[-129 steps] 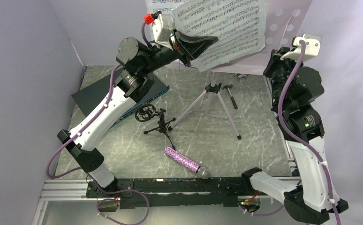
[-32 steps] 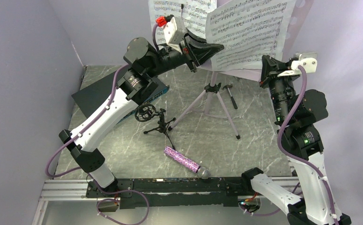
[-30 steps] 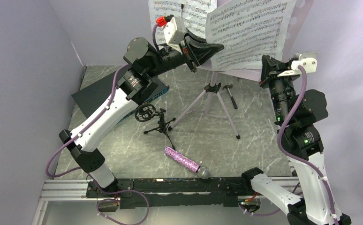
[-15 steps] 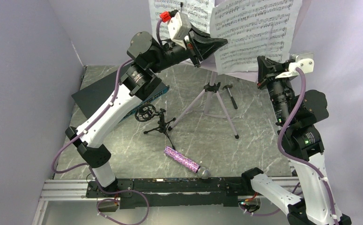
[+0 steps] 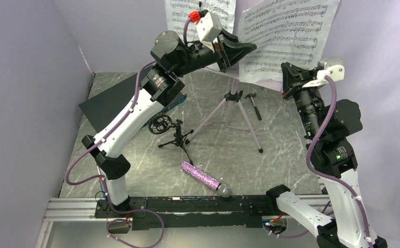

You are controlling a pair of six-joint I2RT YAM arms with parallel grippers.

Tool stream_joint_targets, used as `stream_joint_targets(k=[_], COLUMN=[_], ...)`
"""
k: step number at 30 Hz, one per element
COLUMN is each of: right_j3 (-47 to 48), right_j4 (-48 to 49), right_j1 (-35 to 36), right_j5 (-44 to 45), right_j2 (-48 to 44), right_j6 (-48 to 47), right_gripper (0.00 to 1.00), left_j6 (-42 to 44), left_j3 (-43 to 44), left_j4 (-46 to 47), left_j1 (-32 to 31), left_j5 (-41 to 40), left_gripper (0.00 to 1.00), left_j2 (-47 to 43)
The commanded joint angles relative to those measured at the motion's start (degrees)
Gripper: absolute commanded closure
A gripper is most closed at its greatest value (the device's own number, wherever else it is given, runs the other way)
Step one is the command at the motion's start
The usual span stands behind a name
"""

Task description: Set up the instrument practice props

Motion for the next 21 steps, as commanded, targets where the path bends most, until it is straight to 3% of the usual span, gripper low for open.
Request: stream_joint_targets(k=[1,5,13,16,21], right_j3=[0.6,0.8,1.1,0.9,1.3], right_j4=[2.5,2.3,2.0,2.2,1.9], right_j1=[0.1,0.1,0.1,0.1,0.1], right_j5=[-2.9,-2.8,-3.3,-3.8,-4.5], right_j2=[-0.6,-0.1,0.2,0.0,0.0], right_j6=[-1.4,-1.1,-0.9,-0.7,-0.7], right_gripper=[1.00,1.00,1.00,1.00,1.00], left_j6=[-0.2,0.1,1.4,1.7,2.0], left_j3=[-0.1,-2.3,-8.3,-9.1,-6.1], left_j4=[1.5,1.8,3.0,3.8,4.4], left_j1=[-0.3,-0.3,-0.2,0.0,0.0], left_j5=[-0.1,-0.8,-5.2,-6.0,-3.5], left_gripper=[0.59,0.45,0.37,0.45,0.69], left_j2=[-0.8,-2.3,-6.4,-7.1,-5.6])
